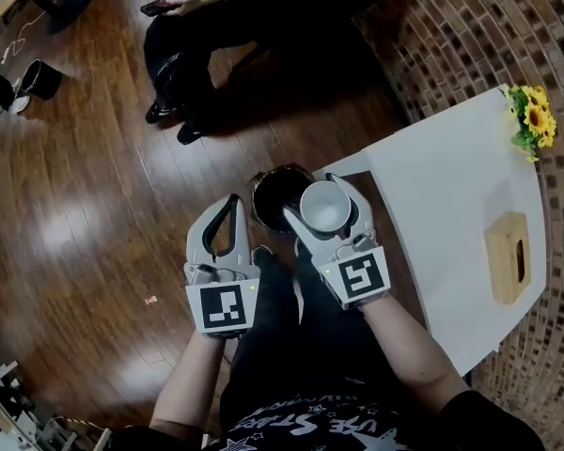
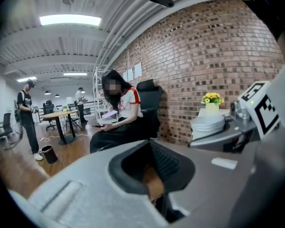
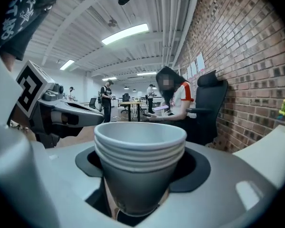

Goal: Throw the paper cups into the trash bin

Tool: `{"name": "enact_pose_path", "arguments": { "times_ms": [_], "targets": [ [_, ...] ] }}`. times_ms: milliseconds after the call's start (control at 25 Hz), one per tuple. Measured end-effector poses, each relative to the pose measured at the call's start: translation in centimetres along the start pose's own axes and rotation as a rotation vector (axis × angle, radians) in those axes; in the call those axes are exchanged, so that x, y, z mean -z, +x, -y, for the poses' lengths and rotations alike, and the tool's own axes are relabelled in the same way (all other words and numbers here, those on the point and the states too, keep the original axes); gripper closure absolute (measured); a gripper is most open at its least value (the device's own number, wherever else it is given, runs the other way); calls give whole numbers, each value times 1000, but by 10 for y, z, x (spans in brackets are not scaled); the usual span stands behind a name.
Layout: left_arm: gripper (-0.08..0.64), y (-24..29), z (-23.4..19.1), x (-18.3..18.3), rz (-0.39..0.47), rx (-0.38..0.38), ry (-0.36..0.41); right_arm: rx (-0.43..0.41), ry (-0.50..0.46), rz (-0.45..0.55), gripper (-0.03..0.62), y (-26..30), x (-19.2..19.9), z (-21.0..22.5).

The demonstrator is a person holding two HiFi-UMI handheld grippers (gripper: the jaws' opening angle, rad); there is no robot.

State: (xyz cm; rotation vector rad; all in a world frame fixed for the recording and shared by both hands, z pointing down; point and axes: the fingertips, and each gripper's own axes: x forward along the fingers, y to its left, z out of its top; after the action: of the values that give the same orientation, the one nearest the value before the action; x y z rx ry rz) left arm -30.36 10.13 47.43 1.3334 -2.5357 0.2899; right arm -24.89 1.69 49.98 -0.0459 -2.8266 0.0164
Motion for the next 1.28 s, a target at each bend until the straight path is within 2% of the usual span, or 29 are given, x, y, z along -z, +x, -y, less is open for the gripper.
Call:
{"name": "enact_pose_path", "arguments": {
  "times_ms": [240,400,480,640,760,880,1000,1160,1280],
  "targets": [
    [555,22,11,53,-55,-36,-73,-41,-21,-51,241,23,57,4],
    [555,43,25,95,-85,-22,-76,-50,0,-92,239,39,104,10],
    [555,51,27,113,-100,-41,-80,-68,0,-125,239,50,131,12],
    [555,65,32,135,-138,-57,-50,-95,35,-129,239,66,165,18],
    [555,74,40,161,-167,-52,-59,-102,53,-159,239,71,196,24],
    [555,78,42,189,-197,-57,-89,-119,61,-206,238,79,228,18],
    [555,80,46,208,-211,-45,-73,-144,73,-223,238,85,252,10],
    [555,88,53,241,-249,-12,-41,-135,89,-282,238,89,291,9],
    [555,95,53,270,-282,-11,-76,-117,113,-326,238,95,318,10]
  ]
}}
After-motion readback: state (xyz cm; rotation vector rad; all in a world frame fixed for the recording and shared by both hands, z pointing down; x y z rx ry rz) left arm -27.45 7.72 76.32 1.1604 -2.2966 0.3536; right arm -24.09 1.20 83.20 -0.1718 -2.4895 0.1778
